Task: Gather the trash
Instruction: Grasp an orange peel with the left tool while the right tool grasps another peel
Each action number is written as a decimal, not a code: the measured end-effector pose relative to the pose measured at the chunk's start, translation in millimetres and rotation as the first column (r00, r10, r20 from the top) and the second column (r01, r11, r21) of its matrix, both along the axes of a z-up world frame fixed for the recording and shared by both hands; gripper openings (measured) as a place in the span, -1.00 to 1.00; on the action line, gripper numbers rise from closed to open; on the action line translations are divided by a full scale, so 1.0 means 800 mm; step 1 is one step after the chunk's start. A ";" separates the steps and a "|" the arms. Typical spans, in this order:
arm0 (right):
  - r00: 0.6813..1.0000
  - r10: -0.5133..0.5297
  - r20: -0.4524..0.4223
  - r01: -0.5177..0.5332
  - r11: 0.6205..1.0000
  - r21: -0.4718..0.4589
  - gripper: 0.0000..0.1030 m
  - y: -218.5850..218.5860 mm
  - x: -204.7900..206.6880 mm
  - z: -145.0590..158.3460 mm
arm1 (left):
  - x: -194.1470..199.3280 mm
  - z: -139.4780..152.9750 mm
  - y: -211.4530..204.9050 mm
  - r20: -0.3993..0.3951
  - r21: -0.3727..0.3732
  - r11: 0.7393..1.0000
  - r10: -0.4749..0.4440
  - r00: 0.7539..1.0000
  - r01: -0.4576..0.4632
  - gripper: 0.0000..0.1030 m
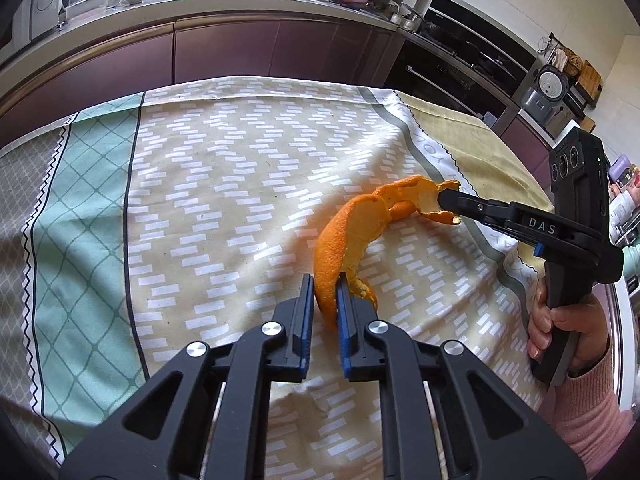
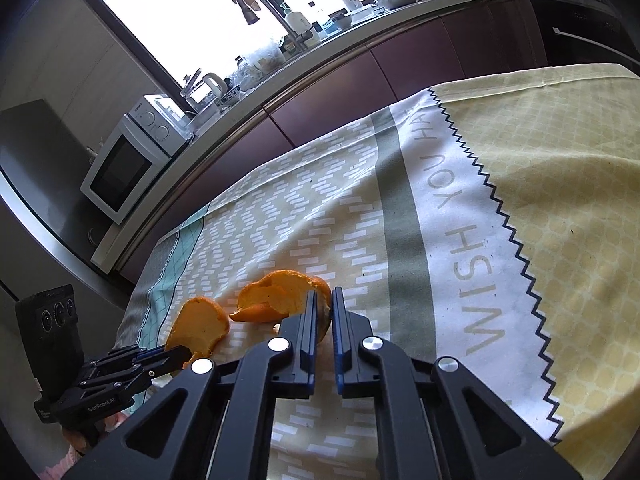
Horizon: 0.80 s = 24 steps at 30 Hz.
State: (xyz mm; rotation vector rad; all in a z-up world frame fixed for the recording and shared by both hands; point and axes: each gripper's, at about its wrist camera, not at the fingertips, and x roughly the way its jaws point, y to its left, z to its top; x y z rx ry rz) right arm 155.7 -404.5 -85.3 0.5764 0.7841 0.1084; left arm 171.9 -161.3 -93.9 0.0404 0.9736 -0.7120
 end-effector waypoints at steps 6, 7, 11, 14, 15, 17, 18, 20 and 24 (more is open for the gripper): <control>0.999 -0.010 0.033 0.008 0.999 0.052 -0.93 -0.002 -0.012 0.003 | -0.006 0.008 0.012 0.007 -0.022 1.000 0.005 1.000 -0.005 -0.87; 0.999 -0.011 0.039 0.009 0.998 0.059 -0.93 -0.002 -0.014 0.004 | -0.007 0.011 0.015 0.012 -0.024 1.000 0.007 1.000 -0.006 -0.87; 0.998 -0.016 0.059 0.011 0.996 0.091 -0.93 -0.001 -0.021 0.009 | -0.015 0.022 0.035 0.027 -0.043 0.999 0.022 0.999 -0.021 -0.87; 0.997 -0.015 0.078 0.007 0.994 0.107 -0.93 0.001 -0.027 0.015 | -0.021 0.032 0.050 0.042 -0.055 0.998 0.036 0.998 -0.034 -0.87; 0.996 -0.014 0.083 0.005 0.994 0.112 -0.93 0.002 -0.028 0.017 | -0.022 0.034 0.054 0.043 -0.060 0.998 0.039 0.998 -0.036 -0.87; 0.996 -0.010 0.093 -0.001 0.993 0.122 -0.93 0.004 -0.031 0.021 | -0.026 0.039 0.063 0.053 -0.065 0.997 0.048 0.997 -0.045 -0.87; 0.995 -0.008 0.098 -0.004 0.992 0.123 -0.93 0.006 -0.033 0.022 | -0.028 0.041 0.067 0.059 -0.065 0.997 0.052 0.997 -0.049 -0.87; 0.994 -0.001 0.110 -0.013 0.991 0.132 -0.93 0.010 -0.035 0.026 | -0.030 0.043 0.076 0.064 -0.067 0.996 0.063 0.996 -0.058 -0.87; 0.992 0.007 0.125 -0.026 0.989 0.149 -0.93 0.015 -0.038 0.031 | -0.033 0.046 0.095 0.062 -0.083 0.993 0.085 0.994 -0.080 -0.87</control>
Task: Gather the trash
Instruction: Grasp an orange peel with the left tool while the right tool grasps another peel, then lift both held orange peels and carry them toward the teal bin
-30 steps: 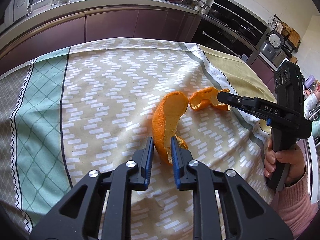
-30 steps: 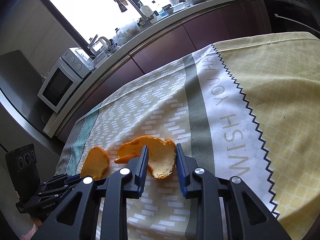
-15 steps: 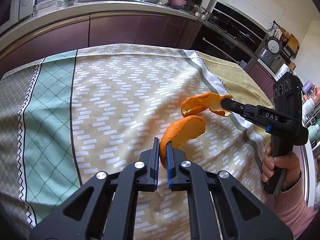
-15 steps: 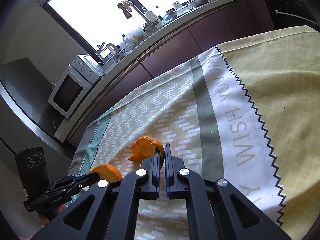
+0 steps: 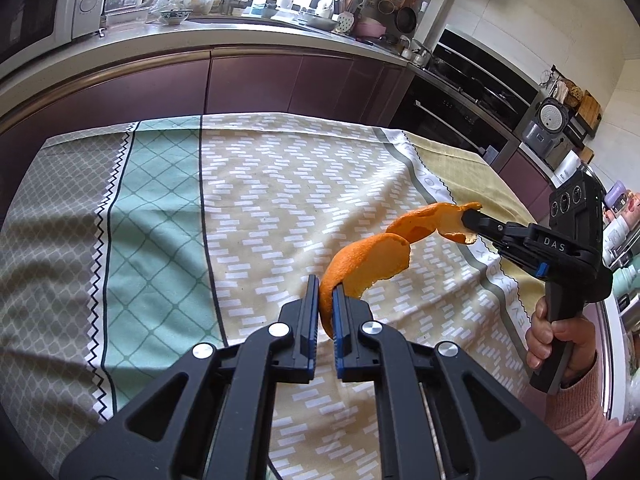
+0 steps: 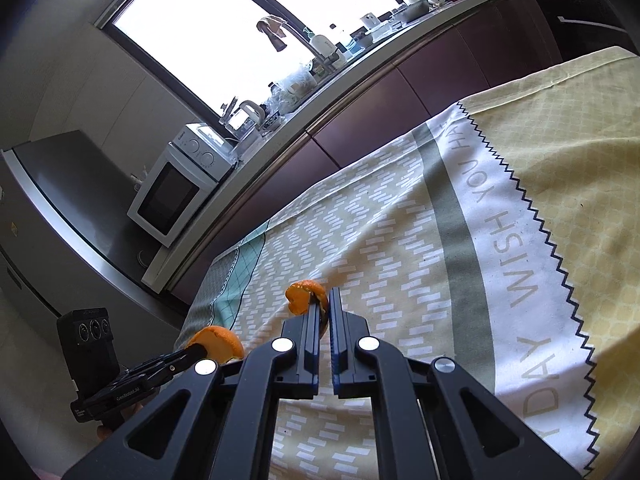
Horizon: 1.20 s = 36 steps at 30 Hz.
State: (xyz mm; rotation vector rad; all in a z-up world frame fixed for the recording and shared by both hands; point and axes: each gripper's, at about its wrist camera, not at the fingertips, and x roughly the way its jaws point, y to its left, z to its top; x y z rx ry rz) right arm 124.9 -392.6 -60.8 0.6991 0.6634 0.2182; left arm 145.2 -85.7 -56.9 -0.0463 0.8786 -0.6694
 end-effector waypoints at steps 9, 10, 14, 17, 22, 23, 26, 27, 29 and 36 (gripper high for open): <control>0.997 0.046 0.058 -0.047 0.999 0.024 -0.93 0.026 -0.007 0.022 | -0.008 0.005 0.041 0.004 -0.017 0.999 0.041 0.999 -0.041 -0.87; 0.997 0.053 0.064 -0.055 0.998 0.025 -0.93 0.029 -0.007 0.024 | -0.010 0.006 0.047 0.006 -0.016 0.999 0.047 0.999 -0.047 -0.87; 0.993 0.076 0.086 -0.079 0.996 0.033 -0.93 0.042 -0.006 0.032 | -0.014 0.009 0.065 0.010 -0.016 0.997 0.072 0.997 -0.072 -0.87; 0.991 0.093 0.098 -0.098 0.994 0.045 -0.93 0.053 -0.004 0.036 | -0.016 0.010 0.079 0.017 -0.003 0.996 0.092 0.996 -0.092 -0.87; 0.986 0.128 0.105 -0.134 0.990 0.051 -0.93 0.075 0.002 0.038 | -0.021 0.013 0.106 0.027 -0.001 0.992 0.129 0.991 -0.129 -0.87; 0.985 0.137 0.106 -0.143 0.988 0.051 -0.93 0.079 0.004 0.038 | -0.021 0.014 0.111 0.031 0.001 0.991 0.137 0.990 -0.137 -0.87; 0.981 0.159 0.110 -0.165 0.985 0.053 -0.93 0.094 0.009 0.040 | -0.024 0.018 0.124 0.037 -0.004 0.988 0.154 0.987 -0.154 -0.87; 0.980 0.166 0.112 -0.172 0.984 0.055 -0.93 0.098 0.011 0.040 | -0.025 0.019 0.128 0.041 -0.005 0.987 0.159 0.986 -0.159 -0.87; 0.977 0.179 0.116 -0.187 0.981 0.058 -0.93 0.106 0.013 0.041 | -0.027 0.022 0.137 0.047 -0.009 0.986 0.170 0.984 -0.169 -0.87; 0.968 0.220 0.124 -0.229 0.971 0.069 -0.93 0.131 0.018 0.042 | -0.035 0.029 0.160 0.063 -0.011 0.981 0.196 0.979 -0.195 -0.87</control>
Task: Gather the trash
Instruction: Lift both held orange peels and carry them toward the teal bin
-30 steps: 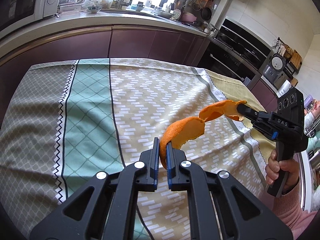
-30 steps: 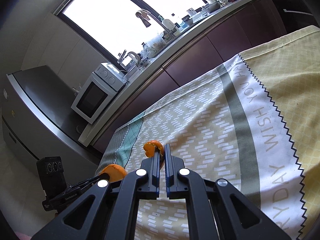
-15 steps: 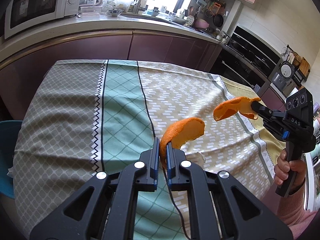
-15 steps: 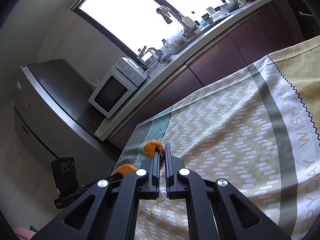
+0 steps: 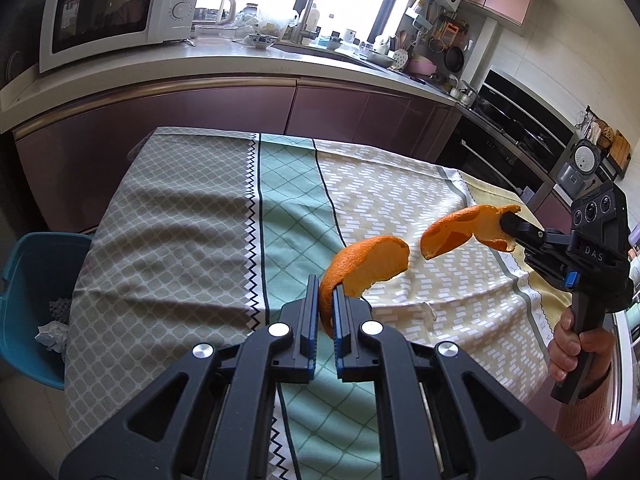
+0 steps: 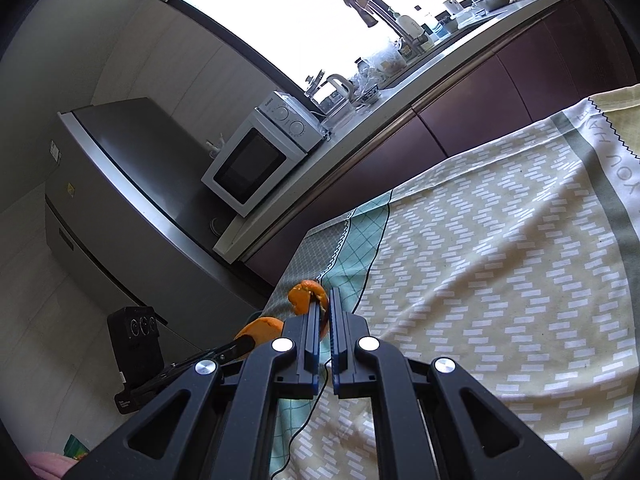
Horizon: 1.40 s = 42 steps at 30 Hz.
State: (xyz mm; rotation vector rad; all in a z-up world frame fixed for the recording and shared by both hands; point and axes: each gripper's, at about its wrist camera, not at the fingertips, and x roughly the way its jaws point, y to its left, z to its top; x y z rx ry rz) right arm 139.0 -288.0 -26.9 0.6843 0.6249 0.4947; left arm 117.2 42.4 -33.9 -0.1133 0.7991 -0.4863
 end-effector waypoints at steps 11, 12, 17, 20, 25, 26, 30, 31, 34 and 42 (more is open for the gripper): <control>0.999 0.054 0.000 -0.054 0.998 0.011 -0.93 0.035 0.009 0.001 | -0.008 0.009 0.033 0.019 -0.003 0.999 0.042 0.999 -0.042 -0.87; 0.998 0.057 0.000 -0.057 0.998 0.012 -0.93 0.037 0.010 0.001 | -0.008 0.009 0.036 0.020 -0.003 0.999 0.046 0.999 -0.046 -0.87; 0.997 0.076 0.000 -0.076 0.997 0.016 -0.93 0.049 0.014 0.002 | -0.009 0.008 0.051 0.018 -0.003 0.998 0.066 0.998 -0.066 -0.87; 0.996 0.085 -0.001 -0.085 0.996 0.016 -0.93 0.058 0.019 0.002 | -0.010 0.007 0.059 0.016 -0.002 0.997 0.075 0.997 -0.075 -0.87; 0.994 0.105 -0.003 -0.105 0.994 0.017 -0.93 0.068 0.023 0.004 | -0.012 0.008 0.071 0.016 -0.001 0.996 0.089 0.996 -0.089 -0.87; 0.994 0.109 -0.003 -0.109 0.994 0.017 -0.93 0.071 0.025 0.004 | -0.013 0.008 0.073 0.016 -0.002 0.996 0.092 0.996 -0.092 -0.87; 0.992 0.123 -0.002 -0.123 0.992 0.018 -0.93 0.080 0.029 0.005 | -0.014 0.010 0.080 0.017 -0.002 0.995 0.102 0.995 -0.101 -0.87; 0.992 0.126 -0.002 -0.126 0.992 0.018 -0.93 0.083 0.030 0.005 | -0.014 0.010 0.082 0.017 -0.001 0.995 0.105 0.994 -0.105 -0.87; 0.991 0.137 -0.006 -0.137 0.990 0.017 -0.93 0.090 0.033 0.005 | -0.014 0.010 0.086 0.018 -0.002 0.994 0.112 0.994 -0.112 -0.87; 0.988 0.156 -0.009 -0.155 0.988 0.013 -0.93 0.105 0.037 0.006 | -0.015 0.009 0.097 0.018 0.001 0.992 0.130 0.991 -0.130 -0.87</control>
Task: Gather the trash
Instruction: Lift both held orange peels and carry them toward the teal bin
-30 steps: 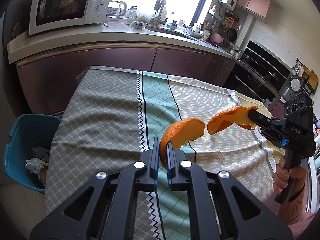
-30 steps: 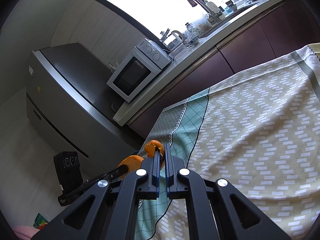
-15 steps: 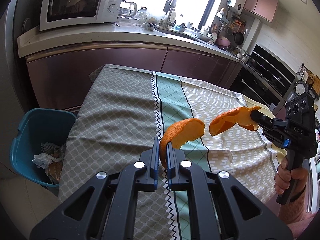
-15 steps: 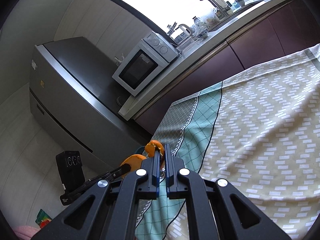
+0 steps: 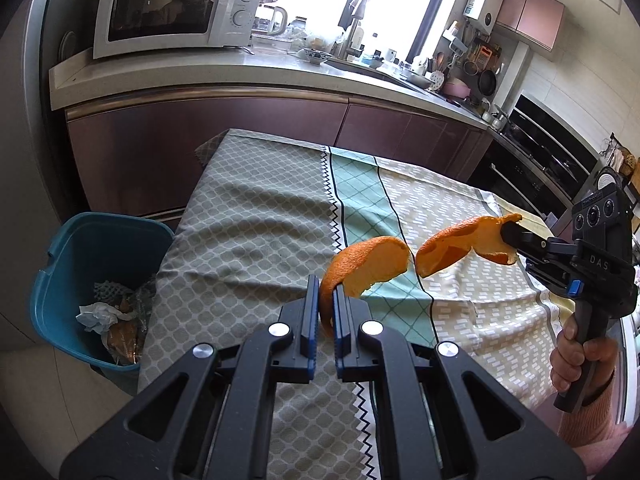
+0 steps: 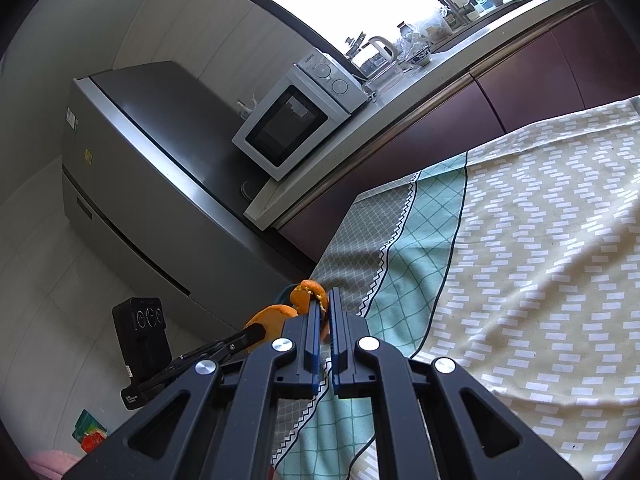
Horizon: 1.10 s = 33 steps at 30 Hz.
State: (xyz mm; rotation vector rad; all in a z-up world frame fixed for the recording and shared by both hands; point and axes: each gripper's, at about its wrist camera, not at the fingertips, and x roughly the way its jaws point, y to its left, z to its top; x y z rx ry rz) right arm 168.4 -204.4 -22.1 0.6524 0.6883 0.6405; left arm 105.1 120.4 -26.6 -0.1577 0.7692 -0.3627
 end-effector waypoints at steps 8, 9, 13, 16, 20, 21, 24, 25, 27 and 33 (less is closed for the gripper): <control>1.000 0.021 -0.003 -0.021 1.000 0.001 -0.93 0.014 0.006 -0.001 | -0.002 0.000 0.016 0.002 -0.003 1.000 0.025 1.000 -0.025 -0.87; 1.000 0.025 -0.004 -0.025 1.000 0.002 -0.93 0.016 0.007 -0.002 | -0.002 0.000 0.017 0.002 -0.003 1.000 0.028 1.000 -0.028 -0.87; 0.999 0.035 -0.003 -0.035 0.999 0.003 -0.93 0.025 0.009 -0.002 | -0.004 0.000 0.024 0.002 0.001 0.999 0.038 0.999 -0.038 -0.87; 0.999 0.042 -0.006 -0.042 0.999 0.006 -0.93 0.031 0.012 -0.003 | -0.005 -0.001 0.030 -0.001 0.001 0.999 0.046 0.999 -0.046 -0.87; 0.999 0.051 -0.011 -0.051 0.999 0.007 -0.93 0.037 0.016 -0.005 | -0.006 -0.002 0.036 -0.002 0.001 0.998 0.056 0.998 -0.056 -0.87; 0.998 0.054 -0.012 -0.054 0.998 0.008 -0.93 0.038 0.017 -0.005 | -0.007 -0.002 0.038 -0.001 0.002 0.998 0.059 0.998 -0.059 -0.87; 0.998 0.060 -0.015 -0.059 0.998 0.007 -0.93 0.042 0.019 -0.006 | -0.007 -0.002 0.043 -0.001 0.000 0.998 0.067 0.998 -0.067 -0.87; 0.998 0.062 -0.016 -0.062 0.998 0.007 -0.93 0.044 0.020 -0.006 | -0.008 -0.002 0.045 -0.001 0.001 0.998 0.069 0.998 -0.069 -0.87; 0.998 0.066 -0.015 -0.066 0.998 0.007 -0.93 0.048 0.021 -0.005 | -0.008 -0.002 0.049 0.000 0.003 0.997 0.075 0.997 -0.075 -0.87; 0.997 0.081 -0.014 -0.081 0.997 0.006 -0.93 0.058 0.025 -0.005 | -0.012 -0.002 0.060 0.003 0.002 0.996 0.092 0.996 -0.092 -0.87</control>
